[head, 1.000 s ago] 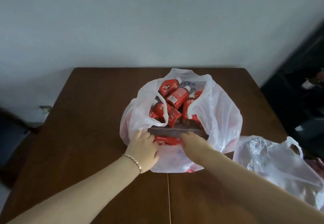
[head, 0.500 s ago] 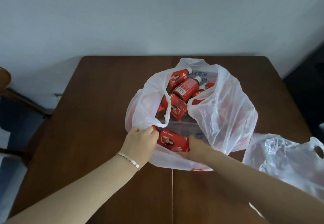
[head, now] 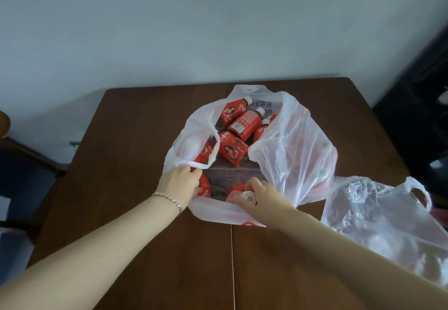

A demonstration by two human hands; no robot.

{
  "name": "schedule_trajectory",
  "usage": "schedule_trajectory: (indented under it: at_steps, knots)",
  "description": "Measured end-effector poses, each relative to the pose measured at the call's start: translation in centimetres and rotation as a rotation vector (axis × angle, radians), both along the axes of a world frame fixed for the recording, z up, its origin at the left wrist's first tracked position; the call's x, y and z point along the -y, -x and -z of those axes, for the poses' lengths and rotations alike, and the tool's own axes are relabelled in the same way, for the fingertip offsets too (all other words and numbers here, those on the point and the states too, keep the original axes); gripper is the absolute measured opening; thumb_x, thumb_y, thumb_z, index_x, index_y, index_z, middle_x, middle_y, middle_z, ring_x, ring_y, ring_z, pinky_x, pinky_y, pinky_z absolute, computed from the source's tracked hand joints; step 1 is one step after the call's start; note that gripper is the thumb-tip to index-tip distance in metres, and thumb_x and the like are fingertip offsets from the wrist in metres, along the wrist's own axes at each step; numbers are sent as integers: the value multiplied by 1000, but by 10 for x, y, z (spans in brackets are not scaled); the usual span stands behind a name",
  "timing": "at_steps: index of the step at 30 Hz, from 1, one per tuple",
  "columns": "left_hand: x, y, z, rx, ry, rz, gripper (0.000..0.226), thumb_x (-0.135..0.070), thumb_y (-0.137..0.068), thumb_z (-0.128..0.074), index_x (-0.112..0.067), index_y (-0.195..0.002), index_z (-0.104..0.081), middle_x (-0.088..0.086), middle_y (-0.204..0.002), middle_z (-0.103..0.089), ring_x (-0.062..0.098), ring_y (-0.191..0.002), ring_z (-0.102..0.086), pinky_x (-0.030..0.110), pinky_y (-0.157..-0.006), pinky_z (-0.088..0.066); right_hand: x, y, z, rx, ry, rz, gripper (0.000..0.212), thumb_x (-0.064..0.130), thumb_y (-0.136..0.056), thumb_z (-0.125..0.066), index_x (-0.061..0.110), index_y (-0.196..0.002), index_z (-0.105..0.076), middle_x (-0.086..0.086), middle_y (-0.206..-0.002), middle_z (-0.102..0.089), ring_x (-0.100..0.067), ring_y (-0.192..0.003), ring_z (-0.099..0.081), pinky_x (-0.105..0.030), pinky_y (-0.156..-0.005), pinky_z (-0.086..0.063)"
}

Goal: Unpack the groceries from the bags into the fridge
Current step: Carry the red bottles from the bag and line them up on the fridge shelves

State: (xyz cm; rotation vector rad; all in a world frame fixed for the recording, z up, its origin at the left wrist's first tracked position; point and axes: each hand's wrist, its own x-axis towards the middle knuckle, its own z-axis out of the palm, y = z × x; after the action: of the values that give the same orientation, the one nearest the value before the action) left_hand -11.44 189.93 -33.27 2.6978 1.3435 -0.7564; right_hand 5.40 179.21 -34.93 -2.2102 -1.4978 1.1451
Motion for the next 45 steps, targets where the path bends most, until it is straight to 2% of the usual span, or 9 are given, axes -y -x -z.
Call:
schedule_trajectory:
  at_steps: [4,10,17,25,29,33,36,40,45]
  knots:
    - [18,-12,-7,210,-16,208,28,-21,-64,-79,-11,-84,-62,8,-83,-61,21,-58,-60,26,-49,-45,2,1,1,-51,-29,119,33,48,-87,-55,15,-93,-54,2,-81,-57,-12,-72,-53,-22,-66,-43]
    - [42,-46,4,319,96,177,22,-19,-87,-52,-11,-107,-49,9,-120,-38,22,-87,-50,26,-67,-39,9,-19,-4,-380,51,541,15,25,-84,-63,10,-82,-64,-2,-65,-63,-17,-60,-60,-33,-76,-55]
    - [38,-71,18,344,53,147,61,-70,-83,-39,-20,-117,-45,1,-119,-48,20,-107,-49,28,-75,-45,-2,-39,-7,-475,62,586,21,16,-93,-49,12,-78,-64,-11,-78,-70,-31,-84,-70,-43,-86,-55]
    - [37,-85,25,453,-75,343,56,-54,-94,-33,-25,-142,-25,6,-112,-57,23,-90,-61,24,-64,-38,-10,-43,-27,388,-89,-187,25,10,-96,-38,10,-105,-60,-3,-104,-61,-18,-86,-55,-26,-72,-44]
    - [32,-83,33,549,-51,348,53,-53,-93,-38,-23,-136,-34,6,-105,-62,23,-88,-63,26,-67,-46,-41,-63,-44,747,-814,-305,28,5,-71,-72,11,-98,-71,-8,-103,-67,-30,-97,-63,-37,-75,-54]
    - [32,-79,39,545,-81,362,52,-51,-92,-41,-24,-136,-38,7,-93,-63,23,-74,-64,25,-56,-40,-78,-93,-41,821,-172,-737,53,43,-89,-53,28,-139,-42,3,-150,-35,-22,-145,-17,-47,-116,-3]
    - [31,-81,37,561,-66,357,53,-48,-92,-44,-25,-139,-37,9,-90,-61,26,-70,-62,26,-56,-41,-77,-107,-43,724,8,-872,29,32,-96,-42,19,-115,-60,1,-117,-62,-16,-120,-50,-35,-115,-22]
    - [30,-84,32,558,-72,365,47,-47,-89,-39,-25,-129,-48,7,-82,-61,22,-58,-61,24,-49,-45,-46,-142,-56,499,-56,-663,8,26,-93,-47,27,-96,-54,9,-64,-48,-4,-55,-45,-14,-55,-33]
    - [33,-81,40,541,-56,318,51,-48,-94,-39,-27,-139,-25,5,-116,-54,20,-93,-60,25,-75,-45,17,-182,-35,310,-214,-95,52,37,-93,-46,14,-48,-31,3,-46,-26,-12,-41,-26,-28,-49,-26]
